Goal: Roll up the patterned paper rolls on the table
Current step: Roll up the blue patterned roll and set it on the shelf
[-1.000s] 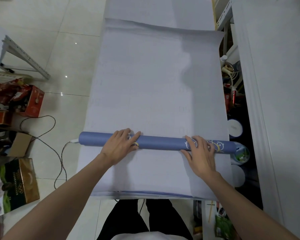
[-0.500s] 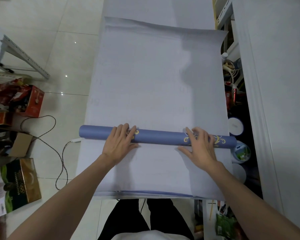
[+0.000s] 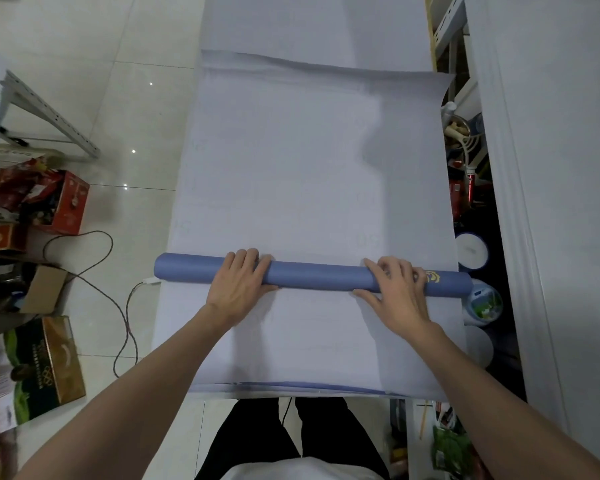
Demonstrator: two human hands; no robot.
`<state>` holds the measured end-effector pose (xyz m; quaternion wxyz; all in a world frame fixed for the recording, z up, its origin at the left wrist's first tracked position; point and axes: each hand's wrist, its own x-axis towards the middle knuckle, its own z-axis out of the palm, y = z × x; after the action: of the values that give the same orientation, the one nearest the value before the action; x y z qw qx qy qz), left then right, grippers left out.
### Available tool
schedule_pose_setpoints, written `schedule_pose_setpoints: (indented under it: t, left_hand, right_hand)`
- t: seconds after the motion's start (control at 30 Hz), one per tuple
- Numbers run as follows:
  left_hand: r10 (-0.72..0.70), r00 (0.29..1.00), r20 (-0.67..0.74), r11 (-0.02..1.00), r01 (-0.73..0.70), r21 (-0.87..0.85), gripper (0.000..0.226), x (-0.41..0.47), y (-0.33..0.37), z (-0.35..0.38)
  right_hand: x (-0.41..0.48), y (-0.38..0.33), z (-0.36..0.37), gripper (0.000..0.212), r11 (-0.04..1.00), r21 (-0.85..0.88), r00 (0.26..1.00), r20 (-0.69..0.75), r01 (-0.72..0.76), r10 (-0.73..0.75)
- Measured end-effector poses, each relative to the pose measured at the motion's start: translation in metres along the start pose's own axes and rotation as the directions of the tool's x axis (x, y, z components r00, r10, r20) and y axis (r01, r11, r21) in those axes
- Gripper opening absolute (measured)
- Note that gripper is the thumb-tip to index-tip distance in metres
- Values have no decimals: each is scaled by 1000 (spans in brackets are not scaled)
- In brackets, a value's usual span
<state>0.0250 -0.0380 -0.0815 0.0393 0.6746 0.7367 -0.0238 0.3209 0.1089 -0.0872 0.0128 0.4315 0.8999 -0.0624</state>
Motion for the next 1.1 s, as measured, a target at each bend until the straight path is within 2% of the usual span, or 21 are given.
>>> schedule_pose_setpoints:
  t: [0.17,0.27,0.33,0.4,0.53,0.7,0.9,1.1]
  left_hand:
    - [72,997,-19,996,-73,-45,50,-5,-3,0]
    - [18,1000,-23,999,-19,-41,55,-10,1,-1]
    - [10,1000,-19,999,-10,-35,60,-9,4,-3]
    - [7,1000,-16,1000,-7,-27,58,-8,4,-4]
    - [5,999,-32,998,-7,-56,53,-15,5,-2]
    - [-10,1000,-29,1000,9,-20,62,-24,8,4]
    - [28,998,-53,998,-31,-57,52,-29,7,5]
    - [-17,999,-36,999,16,-31,61,-32,13,3]
  right_hand:
    - [2,2,-3,50,999,-46,998,62,9,-6]
    - [-2,1,0,52,1000,24,997,79,5,-7]
    - [-3,0,1,57,999,9,997,70,40,-41]
    - [-2,-1,-1,55,997,-36,996,62,66,-64]
    - [-5,-4,-3,47,998,-17,996,68,63,-61]
    - [-11,-9,1,59,996,-14,992,92,92,-90]
    - [-9,-16,-5,47,997,3,992,95,80,-80]
    - [-22,-24,4,62,996,-19,994,70,87,-86]
